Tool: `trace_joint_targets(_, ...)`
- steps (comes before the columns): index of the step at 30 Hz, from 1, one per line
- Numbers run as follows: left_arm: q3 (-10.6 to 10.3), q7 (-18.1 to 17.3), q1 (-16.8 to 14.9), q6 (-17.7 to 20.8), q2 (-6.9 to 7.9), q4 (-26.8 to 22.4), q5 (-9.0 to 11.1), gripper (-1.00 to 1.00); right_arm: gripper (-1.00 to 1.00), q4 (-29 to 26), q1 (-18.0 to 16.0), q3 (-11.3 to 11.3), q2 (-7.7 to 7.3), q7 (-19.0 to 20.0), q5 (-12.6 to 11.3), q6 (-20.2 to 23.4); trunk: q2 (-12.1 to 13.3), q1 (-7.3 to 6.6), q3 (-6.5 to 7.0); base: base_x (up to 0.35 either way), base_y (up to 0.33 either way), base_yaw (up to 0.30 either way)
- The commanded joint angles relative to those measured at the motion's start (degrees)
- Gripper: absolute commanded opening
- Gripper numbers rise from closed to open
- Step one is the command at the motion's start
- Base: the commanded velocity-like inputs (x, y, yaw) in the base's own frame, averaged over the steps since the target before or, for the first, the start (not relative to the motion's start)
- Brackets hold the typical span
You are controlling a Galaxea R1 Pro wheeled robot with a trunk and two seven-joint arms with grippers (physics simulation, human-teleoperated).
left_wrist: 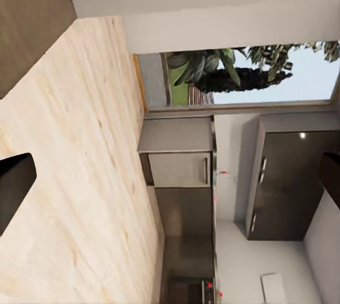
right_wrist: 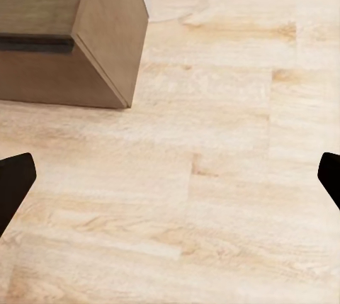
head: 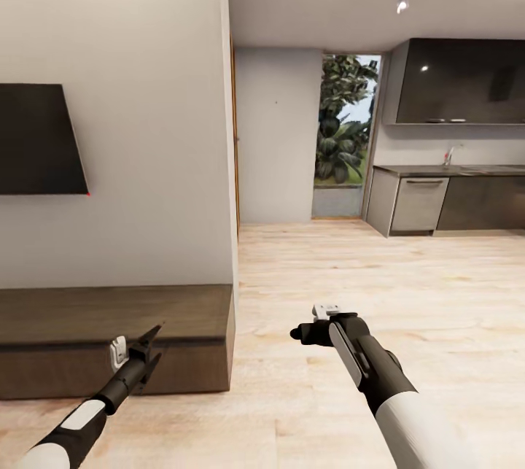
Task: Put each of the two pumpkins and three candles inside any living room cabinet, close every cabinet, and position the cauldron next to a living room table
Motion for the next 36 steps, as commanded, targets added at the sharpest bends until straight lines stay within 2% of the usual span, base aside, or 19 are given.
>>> trace_joint_targets(1,0.03,0.84,-1.31,0.41,-0.8,0.03,0.43,1.0,1.0,-0.05,-0.04,0.01,0.0,0.07,-0.03,0.23,-0.45,0.22,-0.25,0.0,0.0,0.0)
trace_joint_targets(5,-0.01,1.55,-3.78,0.13,-2.48,0.03,0.15,1.0,1.0,-0.05,-0.07,-0.01,0.0,0.07,-0.02,0.24,-2.05,1.1,-0.97,0.0,0.0,0.0)
trace_joint_targets(10,-0.01,1.73,-4.89,0.01,-3.28,0.02,0.08,1.0,1.0,-0.05,-0.17,-0.03,0.0,0.07,-0.05,0.21,-4.06,2.2,-1.87,0.0,0.0,0.0)
trace_joint_targets(17,0.03,1.74,-5.14,-0.42,-3.96,0.09,0.12,1.0,1.0,-0.38,-0.25,-0.03,0.01,0.07,-0.07,0.2,-6.87,3.74,-3.12,0.0,0.0,0.0)
trace_joint_targets(23,0.03,1.74,-5.14,-3.48,-4.3,0.16,0.23,1.0,1.0,-1.1,-0.29,-0.03,0.14,0.15,-0.07,0.21,-9.27,5.05,-4.2,0.0,0.0,0.0)
trace_joint_targets(28,0.03,1.78,-5.16,-4.22,-4.35,0.44,0.29,1.0,1.0,-1.86,-0.44,-0.03,0.35,0.16,-0.09,0.25,-11.28,6.15,-5.1,0.0,0.0,0.0)
trace_joint_targets(36,0.03,1.76,-5.14,-4.63,-4.35,0.62,0.35,1.0,1.0,-5.44,-0.79,-0.03,0.5,0.09,-0.09,0.39,-14.49,7.91,-6.53,0.0,0.0,0.0)
